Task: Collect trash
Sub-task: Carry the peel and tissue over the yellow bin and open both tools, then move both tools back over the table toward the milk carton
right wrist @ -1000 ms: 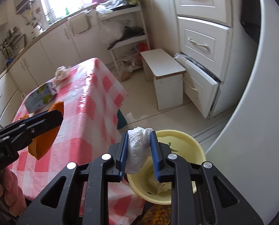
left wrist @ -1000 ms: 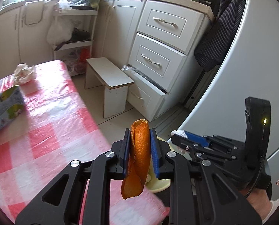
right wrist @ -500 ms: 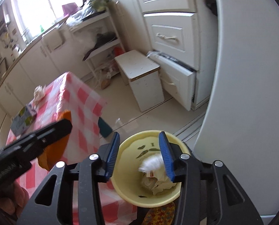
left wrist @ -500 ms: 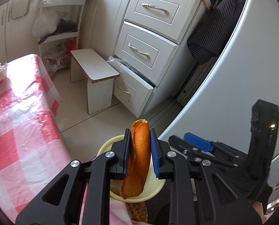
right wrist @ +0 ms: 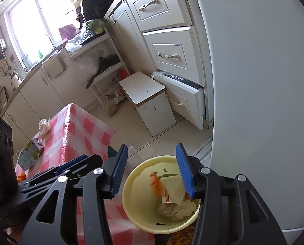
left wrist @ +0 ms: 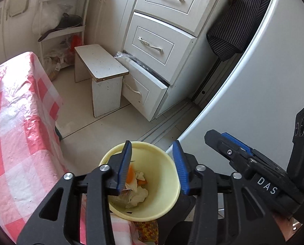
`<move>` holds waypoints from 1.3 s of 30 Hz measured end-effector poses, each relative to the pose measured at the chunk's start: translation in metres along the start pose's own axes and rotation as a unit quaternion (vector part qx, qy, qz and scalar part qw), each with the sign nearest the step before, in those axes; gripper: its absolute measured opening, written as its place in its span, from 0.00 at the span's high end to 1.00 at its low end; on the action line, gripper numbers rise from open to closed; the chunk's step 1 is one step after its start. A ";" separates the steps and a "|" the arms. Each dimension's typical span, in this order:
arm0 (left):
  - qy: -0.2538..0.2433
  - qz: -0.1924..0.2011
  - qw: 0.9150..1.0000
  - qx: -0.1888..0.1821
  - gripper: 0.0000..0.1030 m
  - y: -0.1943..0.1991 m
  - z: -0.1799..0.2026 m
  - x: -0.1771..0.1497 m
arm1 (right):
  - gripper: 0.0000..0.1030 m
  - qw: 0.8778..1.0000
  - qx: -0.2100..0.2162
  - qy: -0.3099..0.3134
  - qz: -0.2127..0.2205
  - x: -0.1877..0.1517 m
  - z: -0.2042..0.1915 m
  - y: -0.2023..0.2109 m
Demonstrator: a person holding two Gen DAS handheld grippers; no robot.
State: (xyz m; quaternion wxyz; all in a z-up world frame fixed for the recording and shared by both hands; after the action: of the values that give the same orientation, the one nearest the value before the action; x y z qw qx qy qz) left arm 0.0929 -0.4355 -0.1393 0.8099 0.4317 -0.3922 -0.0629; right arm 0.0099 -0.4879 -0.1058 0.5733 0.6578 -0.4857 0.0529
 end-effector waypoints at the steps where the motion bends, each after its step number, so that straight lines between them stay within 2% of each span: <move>1: 0.000 0.001 1.000 0.002 0.58 0.001 0.000 0.000 | 0.52 1.000 0.001 0.000 0.000 0.000 -0.001 0.000; 4: -0.001 0.005 1.000 0.012 0.54 0.007 -0.002 -0.001 | 0.52 1.000 0.006 0.003 0.000 0.000 -0.004 0.000; 8: -0.008 0.016 0.999 0.037 0.43 0.024 -0.009 -0.004 | 0.45 1.000 0.014 0.014 0.000 -0.001 -0.013 0.001; 11: -0.012 0.025 0.998 0.056 0.37 0.042 -0.019 -0.006 | 0.45 0.999 0.018 0.031 -0.001 -0.003 -0.024 0.002; 19: 0.014 0.049 0.994 0.092 0.33 0.097 -0.065 -0.019 | 0.40 0.994 0.037 0.101 -0.016 -0.019 -0.066 0.004; 24: 0.029 0.068 0.991 0.112 0.28 0.134 -0.093 -0.030 | 0.38 0.982 0.060 0.175 -0.026 -0.039 -0.107 0.010; 30: 0.039 0.089 0.985 0.142 0.24 0.176 -0.127 -0.044 | 0.35 0.961 0.082 0.264 -0.019 -0.065 -0.153 0.028; 34: 0.047 0.099 0.980 0.166 0.23 0.204 -0.159 -0.053 | 0.34 0.953 0.089 0.288 -0.032 -0.086 -0.164 0.033; 39: 0.065 0.107 0.972 0.198 0.21 0.233 -0.204 -0.060 | 0.33 0.946 0.092 0.307 -0.040 -0.097 -0.176 0.029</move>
State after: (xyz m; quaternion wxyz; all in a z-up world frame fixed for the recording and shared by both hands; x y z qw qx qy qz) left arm 0.1375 -0.1328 -0.0651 0.7339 0.5423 -0.3873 0.1314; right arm 0.0249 -0.2862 -0.0873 0.6337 0.6783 -0.2519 0.2735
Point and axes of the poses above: each gripper's, at about its wrist camera, not at the fingertips, and y roughly against the way its jaws point, z to its right, x to its top, the point moved 8 cm from there along -y, roughly the way its jaws point, and after that the axes turned 4 degrees about -z, right-handed, at the moved point
